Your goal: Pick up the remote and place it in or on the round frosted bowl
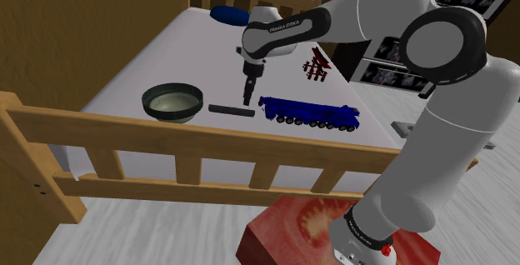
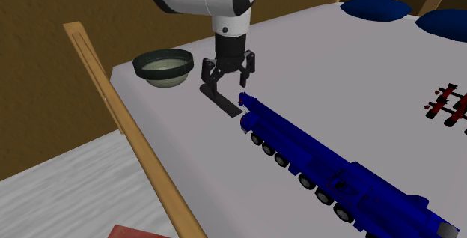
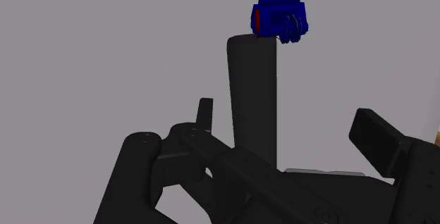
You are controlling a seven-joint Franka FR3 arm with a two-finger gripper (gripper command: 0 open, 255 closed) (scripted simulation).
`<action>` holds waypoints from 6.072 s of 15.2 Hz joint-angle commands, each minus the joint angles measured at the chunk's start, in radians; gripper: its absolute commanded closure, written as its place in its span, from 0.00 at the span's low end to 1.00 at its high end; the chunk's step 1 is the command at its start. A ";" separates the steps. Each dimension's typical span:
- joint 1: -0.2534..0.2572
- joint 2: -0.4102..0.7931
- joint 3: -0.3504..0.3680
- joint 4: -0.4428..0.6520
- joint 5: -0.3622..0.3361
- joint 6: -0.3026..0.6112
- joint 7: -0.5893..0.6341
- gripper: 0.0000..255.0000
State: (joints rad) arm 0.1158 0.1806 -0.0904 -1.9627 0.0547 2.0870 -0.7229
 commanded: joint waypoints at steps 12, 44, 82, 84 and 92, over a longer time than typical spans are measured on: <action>0.003 0.162 0.029 0.057 0.036 0.096 -0.084 0.00; 0.004 0.066 0.024 0.148 0.021 -0.090 -0.068 1.00; 0.210 0.445 0.121 0.873 -0.004 -0.417 0.255 1.00; 0.210 0.442 0.121 0.842 -0.003 -0.388 0.254 1.00; 0.210 0.442 0.121 0.769 -0.003 -0.315 0.250 1.00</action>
State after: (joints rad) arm 0.3252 0.6232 0.0305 -1.1911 0.0520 1.7689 -0.4732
